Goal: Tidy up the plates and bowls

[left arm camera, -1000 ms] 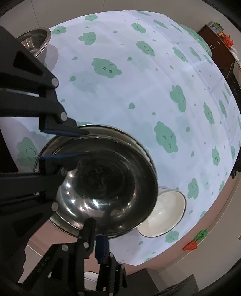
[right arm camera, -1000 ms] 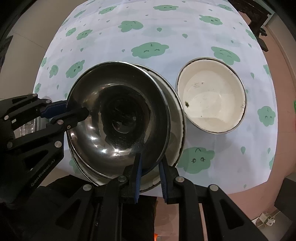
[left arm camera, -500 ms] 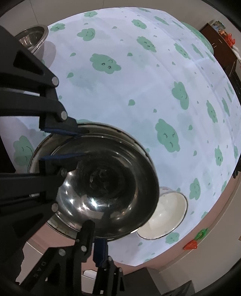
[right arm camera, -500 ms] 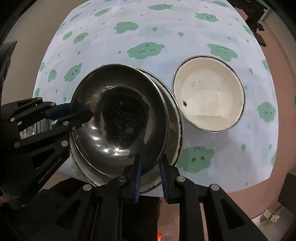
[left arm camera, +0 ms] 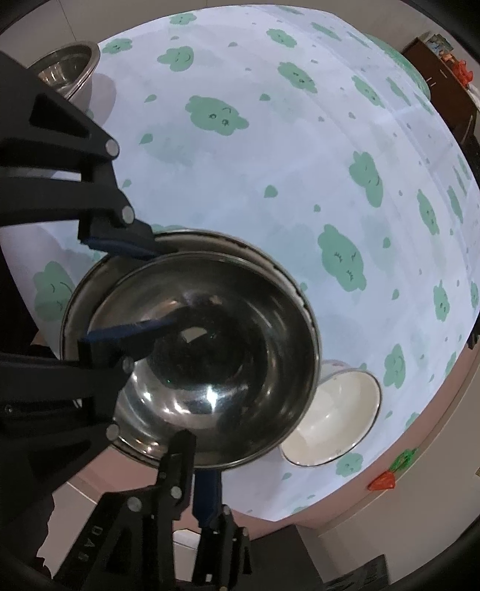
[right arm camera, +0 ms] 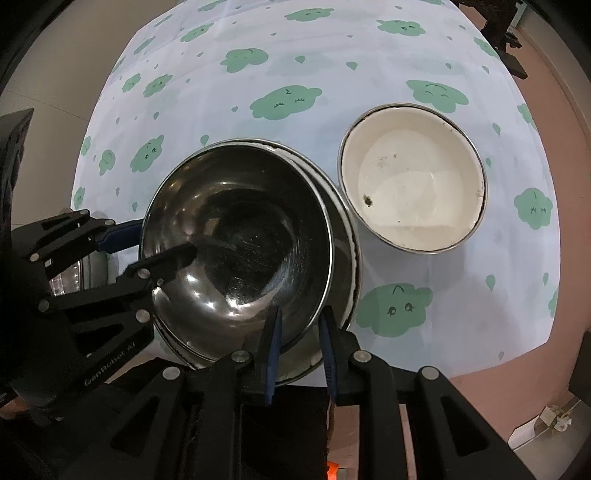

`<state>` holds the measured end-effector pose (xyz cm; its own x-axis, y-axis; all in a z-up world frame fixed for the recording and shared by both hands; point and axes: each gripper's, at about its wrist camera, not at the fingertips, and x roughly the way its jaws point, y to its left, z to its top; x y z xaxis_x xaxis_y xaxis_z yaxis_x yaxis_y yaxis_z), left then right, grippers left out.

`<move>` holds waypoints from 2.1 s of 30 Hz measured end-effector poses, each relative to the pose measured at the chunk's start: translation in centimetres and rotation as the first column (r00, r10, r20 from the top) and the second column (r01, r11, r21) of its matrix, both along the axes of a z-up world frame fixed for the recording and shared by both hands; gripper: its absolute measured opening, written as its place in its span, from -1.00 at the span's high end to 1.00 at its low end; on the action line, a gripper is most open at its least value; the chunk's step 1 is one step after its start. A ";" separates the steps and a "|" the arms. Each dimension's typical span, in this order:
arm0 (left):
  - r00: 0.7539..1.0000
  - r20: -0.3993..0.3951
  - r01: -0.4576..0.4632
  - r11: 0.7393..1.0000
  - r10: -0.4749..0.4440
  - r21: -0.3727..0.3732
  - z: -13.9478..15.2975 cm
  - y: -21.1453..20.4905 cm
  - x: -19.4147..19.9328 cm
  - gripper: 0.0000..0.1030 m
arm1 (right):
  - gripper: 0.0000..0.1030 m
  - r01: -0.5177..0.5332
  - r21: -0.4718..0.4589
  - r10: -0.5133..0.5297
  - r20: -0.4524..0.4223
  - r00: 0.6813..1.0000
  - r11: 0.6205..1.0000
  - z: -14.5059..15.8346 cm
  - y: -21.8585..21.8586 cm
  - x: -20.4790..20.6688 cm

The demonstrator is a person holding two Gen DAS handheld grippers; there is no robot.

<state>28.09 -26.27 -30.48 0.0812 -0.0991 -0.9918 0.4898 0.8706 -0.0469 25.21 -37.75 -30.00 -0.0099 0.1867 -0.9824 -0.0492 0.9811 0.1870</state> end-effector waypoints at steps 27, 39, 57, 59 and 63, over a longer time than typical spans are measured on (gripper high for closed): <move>0.999 0.033 -0.038 0.999 0.038 -0.018 1.9 1.4 0.4 -0.54 | 0.50 0.041 0.032 -0.043 0.049 0.998 0.999 2.0 -1.7 -1.0; 0.997 0.063 -0.036 0.999 0.037 -0.018 2.5 1.7 0.3 -0.54 | 0.45 0.031 0.047 -0.035 0.086 0.996 0.998 2.9 -1.1 -1.1; 0.993 0.114 -0.034 0.999 0.036 -0.022 3.4 1.4 0.2 -0.54 | 0.45 0.041 0.052 -0.048 0.138 0.989 0.998 3.8 -1.0 -1.6; 0.992 0.120 -0.028 0.999 0.030 -0.022 3.5 1.2 0.2 -0.54 | 0.45 0.044 0.059 -0.053 0.147 0.988 0.997 4.0 -1.2 -1.7; 0.991 0.133 -0.012 1.000 0.015 -0.020 3.7 0.5 0.3 -0.54 | 0.45 0.051 0.064 -0.061 0.170 0.984 0.997 4.5 -1.5 -1.8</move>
